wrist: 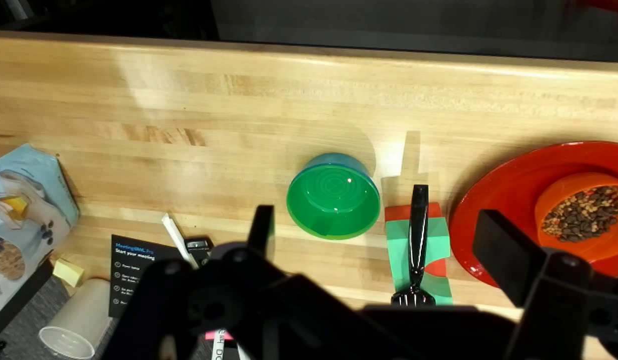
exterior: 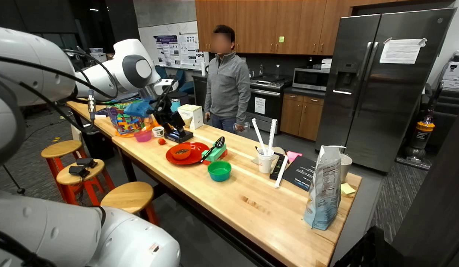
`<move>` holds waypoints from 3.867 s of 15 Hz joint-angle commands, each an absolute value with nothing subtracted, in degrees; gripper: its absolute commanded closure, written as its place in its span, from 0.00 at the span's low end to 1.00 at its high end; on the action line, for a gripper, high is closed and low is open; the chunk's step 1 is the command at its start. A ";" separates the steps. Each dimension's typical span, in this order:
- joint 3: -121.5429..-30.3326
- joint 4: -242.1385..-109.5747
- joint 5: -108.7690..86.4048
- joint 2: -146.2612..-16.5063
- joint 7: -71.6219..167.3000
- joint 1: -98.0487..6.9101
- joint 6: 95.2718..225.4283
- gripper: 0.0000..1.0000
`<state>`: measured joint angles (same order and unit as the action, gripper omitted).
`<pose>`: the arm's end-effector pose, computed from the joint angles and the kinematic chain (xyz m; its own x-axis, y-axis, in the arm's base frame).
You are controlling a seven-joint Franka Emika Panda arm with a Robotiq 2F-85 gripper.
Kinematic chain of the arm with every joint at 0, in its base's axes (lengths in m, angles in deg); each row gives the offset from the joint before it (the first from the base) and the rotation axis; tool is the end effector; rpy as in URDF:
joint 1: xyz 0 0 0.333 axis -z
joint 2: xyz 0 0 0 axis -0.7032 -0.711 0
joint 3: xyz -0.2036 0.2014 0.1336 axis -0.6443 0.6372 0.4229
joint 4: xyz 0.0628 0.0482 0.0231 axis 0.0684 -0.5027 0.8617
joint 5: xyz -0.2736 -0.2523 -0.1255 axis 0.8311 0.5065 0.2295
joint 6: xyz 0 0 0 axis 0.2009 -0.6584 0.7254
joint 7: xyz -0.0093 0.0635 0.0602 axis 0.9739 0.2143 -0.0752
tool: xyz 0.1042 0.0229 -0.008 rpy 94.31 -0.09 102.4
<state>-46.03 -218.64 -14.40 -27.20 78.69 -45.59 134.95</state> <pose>0.3322 0.1996 0.5505 0.9433 -0.1886 0.2730 -0.2301 -0.9646 0.1289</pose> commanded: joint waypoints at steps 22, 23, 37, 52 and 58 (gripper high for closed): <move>-47.30 -218.48 -13.30 -27.76 79.63 -47.28 134.78 0.00; -47.30 -218.48 -13.30 -27.76 79.63 -47.28 134.78 0.00; -47.75 -218.49 -13.31 -27.82 78.57 -48.01 134.43 0.00; -59.11 -217.72 -23.39 -28.22 52.05 -58.51 126.44 0.00; -58.23 -221.30 -21.98 -31.85 50.62 -57.13 130.72 0.00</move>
<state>-58.11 -221.48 -22.06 -31.89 50.51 -56.98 130.96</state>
